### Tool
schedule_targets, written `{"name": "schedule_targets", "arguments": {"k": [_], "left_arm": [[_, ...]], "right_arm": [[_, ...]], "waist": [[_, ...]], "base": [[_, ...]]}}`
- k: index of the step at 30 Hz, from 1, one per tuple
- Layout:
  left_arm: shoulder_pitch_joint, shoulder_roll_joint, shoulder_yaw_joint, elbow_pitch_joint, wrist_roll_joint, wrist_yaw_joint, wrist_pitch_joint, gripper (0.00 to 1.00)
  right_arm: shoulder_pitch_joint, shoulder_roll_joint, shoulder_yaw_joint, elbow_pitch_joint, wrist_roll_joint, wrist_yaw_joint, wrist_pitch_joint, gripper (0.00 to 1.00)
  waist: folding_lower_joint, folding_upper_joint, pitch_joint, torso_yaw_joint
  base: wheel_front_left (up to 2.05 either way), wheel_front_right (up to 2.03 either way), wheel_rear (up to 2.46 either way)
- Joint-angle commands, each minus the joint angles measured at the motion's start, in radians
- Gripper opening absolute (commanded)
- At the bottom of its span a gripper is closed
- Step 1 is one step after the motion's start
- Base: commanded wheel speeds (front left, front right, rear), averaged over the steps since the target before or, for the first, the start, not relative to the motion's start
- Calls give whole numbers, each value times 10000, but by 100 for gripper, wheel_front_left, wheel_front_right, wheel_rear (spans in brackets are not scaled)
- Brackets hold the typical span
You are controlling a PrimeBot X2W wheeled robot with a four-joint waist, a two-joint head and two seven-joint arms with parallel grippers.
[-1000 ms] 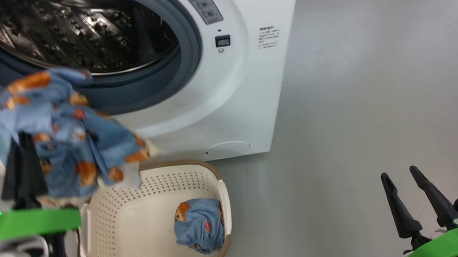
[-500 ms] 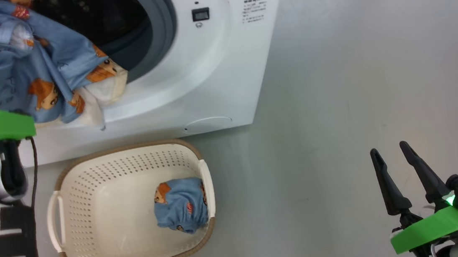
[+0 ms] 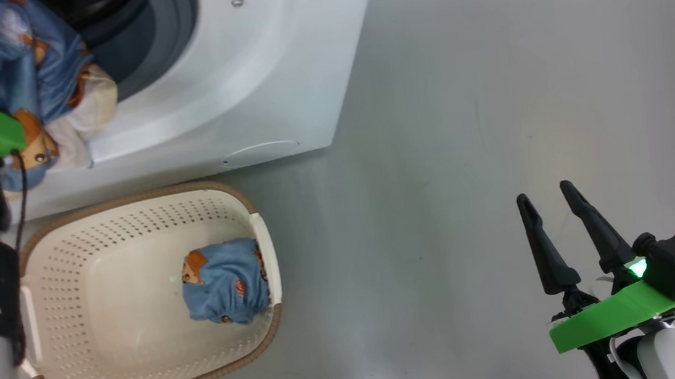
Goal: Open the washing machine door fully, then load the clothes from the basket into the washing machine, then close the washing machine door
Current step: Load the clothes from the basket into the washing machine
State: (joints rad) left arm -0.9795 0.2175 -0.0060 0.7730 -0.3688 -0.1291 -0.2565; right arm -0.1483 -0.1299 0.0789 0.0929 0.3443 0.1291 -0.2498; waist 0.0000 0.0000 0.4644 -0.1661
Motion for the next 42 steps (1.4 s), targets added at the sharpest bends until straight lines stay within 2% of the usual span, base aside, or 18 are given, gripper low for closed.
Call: {"name": "schedule_targets", "arguments": {"k": [1, 12, 19, 22, 26, 30, 32, 33, 34, 35, 42], "left_arm": [[-461, 600, 82, 136, -163, -15, -53, 0], [-2054, 1222, -721, 1866, -489, -15, -53, 0], [-2712, 1566, -976, 2165, -514, -15, -53, 0], [-3058, 1715, -827, 1801, -495, -15, -53, 0], [-3330, 1832, -212, 633, -199, -14, -53, 0], [-3126, 1680, 492, -629, 400, 9, -53, 0], [-2905, 1531, 666, -547, 576, 4, -53, 0], [-2832, 1497, 638, -347, 682, 0, -53, 31], [-2788, 1463, 617, -116, 744, -2, -53, 85], [-2758, 1410, 620, 219, 732, -5, -53, 100], [-2842, 1275, 313, 1002, 815, -13, -53, 100]], "right_arm": [[-86, -9, 283, -227, -131, 16, -120, 100], [-411, 153, 643, -215, -99, 16, -120, 100], [-531, 181, 827, -213, -76, 16, -120, 100], [-574, 189, 838, -236, -71, 16, -120, 100], [-647, 213, 825, -288, -79, 16, -120, 100], [-750, 262, 837, -301, -106, 16, -120, 100], [-790, 283, 862, -302, -114, 16, -120, 100], [-799, 292, 876, -302, -116, 16, -120, 100], [-804, 298, 894, -302, -116, 16, -120, 100], [-805, 301, 905, -296, -117, 16, -120, 100], [-838, 282, 882, -304, -112, 16, -120, 100]], "waist": [[0, 0, 312, -306], [0, 0, 820, -800], [0, 0, 1028, -1024], [0, 0, 1155, -1062], [0, 0, 1363, -1065], [0, 0, 1505, -1042], [0, 0, 1526, -1028], [0, 0, 1533, -1019], [0, 0, 1536, -1011], [0, 0, 1529, -999], [0, 0, 1579, -880]], "base": [[0, 0, 0], [0, 0, 0], [0, 0, 0], [0, 0, 0], [0, 0, 0], [0, 0, 0], [0, 0, 0], [0, 0, 0], [0, 0, 0], [0, 0, 0], [0, 0, 0]]}}
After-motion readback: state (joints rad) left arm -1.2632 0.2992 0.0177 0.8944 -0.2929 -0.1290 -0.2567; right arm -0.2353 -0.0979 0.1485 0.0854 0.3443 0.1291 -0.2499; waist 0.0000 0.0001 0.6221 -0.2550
